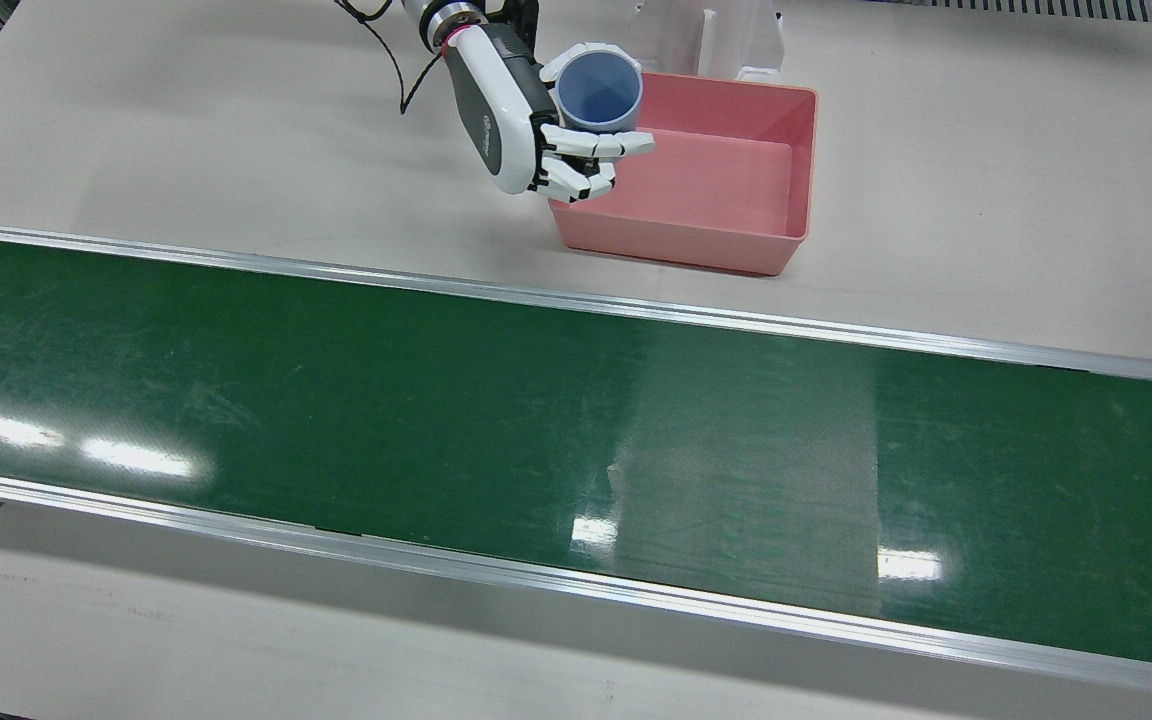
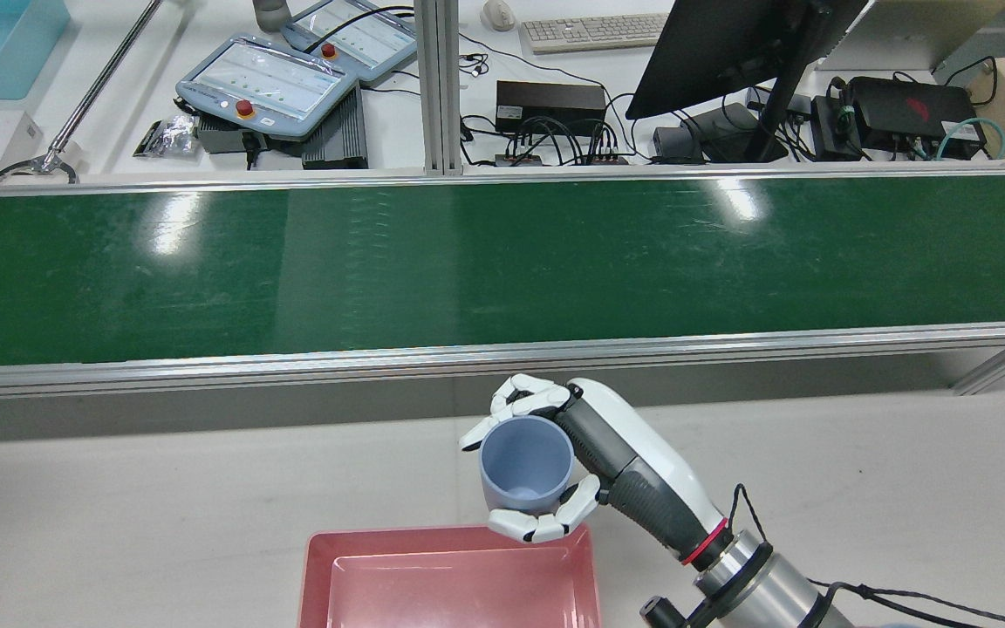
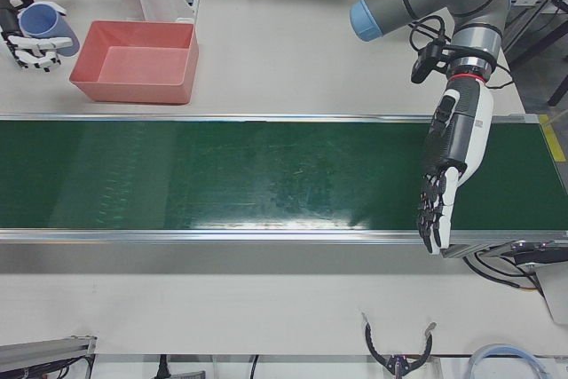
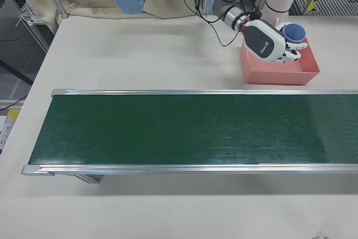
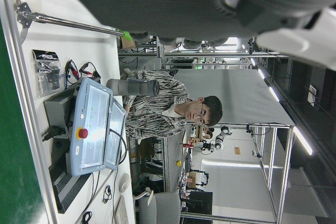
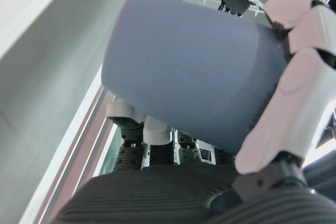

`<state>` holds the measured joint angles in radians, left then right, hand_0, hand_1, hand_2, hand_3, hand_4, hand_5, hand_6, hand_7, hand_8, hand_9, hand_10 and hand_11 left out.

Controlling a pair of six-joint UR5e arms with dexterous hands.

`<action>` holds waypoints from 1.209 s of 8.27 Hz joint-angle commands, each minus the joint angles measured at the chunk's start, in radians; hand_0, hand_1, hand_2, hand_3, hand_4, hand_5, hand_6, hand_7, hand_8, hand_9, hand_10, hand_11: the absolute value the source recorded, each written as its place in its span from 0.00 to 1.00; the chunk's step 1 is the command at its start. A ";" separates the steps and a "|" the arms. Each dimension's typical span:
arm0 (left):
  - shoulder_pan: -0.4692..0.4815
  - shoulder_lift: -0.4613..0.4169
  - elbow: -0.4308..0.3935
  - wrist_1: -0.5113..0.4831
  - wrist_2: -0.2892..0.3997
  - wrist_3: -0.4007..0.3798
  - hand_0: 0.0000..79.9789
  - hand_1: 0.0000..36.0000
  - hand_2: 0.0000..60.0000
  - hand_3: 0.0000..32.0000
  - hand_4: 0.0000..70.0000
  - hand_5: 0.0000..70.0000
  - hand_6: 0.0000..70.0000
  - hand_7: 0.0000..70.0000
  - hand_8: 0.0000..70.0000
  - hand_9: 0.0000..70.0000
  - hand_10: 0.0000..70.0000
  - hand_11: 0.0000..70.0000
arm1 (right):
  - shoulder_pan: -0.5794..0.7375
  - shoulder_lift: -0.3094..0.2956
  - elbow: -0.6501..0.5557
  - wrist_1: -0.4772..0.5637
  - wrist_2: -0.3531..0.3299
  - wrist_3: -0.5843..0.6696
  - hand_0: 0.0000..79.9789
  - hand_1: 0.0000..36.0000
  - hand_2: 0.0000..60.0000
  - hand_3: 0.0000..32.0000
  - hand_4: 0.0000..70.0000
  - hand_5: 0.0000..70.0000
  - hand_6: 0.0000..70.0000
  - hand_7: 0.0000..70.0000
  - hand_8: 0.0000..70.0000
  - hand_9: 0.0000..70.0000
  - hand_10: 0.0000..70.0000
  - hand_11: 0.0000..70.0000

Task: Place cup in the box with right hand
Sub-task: 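Lower the cup into the pink tray and open the right hand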

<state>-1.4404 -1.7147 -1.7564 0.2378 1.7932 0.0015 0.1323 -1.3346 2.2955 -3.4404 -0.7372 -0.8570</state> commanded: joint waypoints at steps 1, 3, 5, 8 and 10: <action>0.000 0.000 0.000 -0.002 0.000 0.000 0.00 0.00 0.00 0.00 0.00 0.00 0.00 0.00 0.00 0.00 0.00 0.00 | -0.137 0.000 -0.024 0.078 0.068 -0.089 0.72 0.66 0.83 0.00 1.00 0.18 0.40 1.00 0.74 1.00 0.55 0.78; 0.000 0.000 0.000 0.000 0.000 0.000 0.00 0.00 0.00 0.00 0.00 0.00 0.00 0.00 0.00 0.00 0.00 0.00 | -0.161 0.000 -0.091 0.177 0.084 -0.082 0.74 0.33 0.00 0.00 0.30 0.09 0.05 0.14 0.09 0.17 0.02 0.06; 0.000 0.000 0.000 0.000 0.000 0.000 0.00 0.00 0.00 0.00 0.00 0.00 0.00 0.00 0.00 0.00 0.00 0.00 | -0.168 -0.001 -0.099 0.198 0.084 -0.077 0.68 0.22 0.00 0.00 0.23 0.07 0.04 0.08 0.09 0.15 0.01 0.03; 0.000 0.000 0.000 0.000 0.000 0.000 0.00 0.00 0.00 0.00 0.00 0.00 0.00 0.00 0.00 0.00 0.00 0.00 | -0.168 0.000 -0.088 0.199 0.079 -0.067 0.63 0.22 0.03 0.00 0.17 0.06 0.04 0.12 0.10 0.18 0.00 0.01; 0.000 0.000 0.000 0.000 0.000 0.000 0.00 0.00 0.00 0.00 0.00 0.00 0.00 0.00 0.00 0.00 0.00 0.00 | -0.069 -0.055 -0.035 0.193 0.070 0.049 0.61 0.18 0.04 0.00 0.20 0.06 0.05 0.15 0.11 0.20 0.00 0.01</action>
<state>-1.4402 -1.7150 -1.7559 0.2378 1.7932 0.0012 -0.0241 -1.3358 2.2100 -3.2424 -0.6590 -0.9121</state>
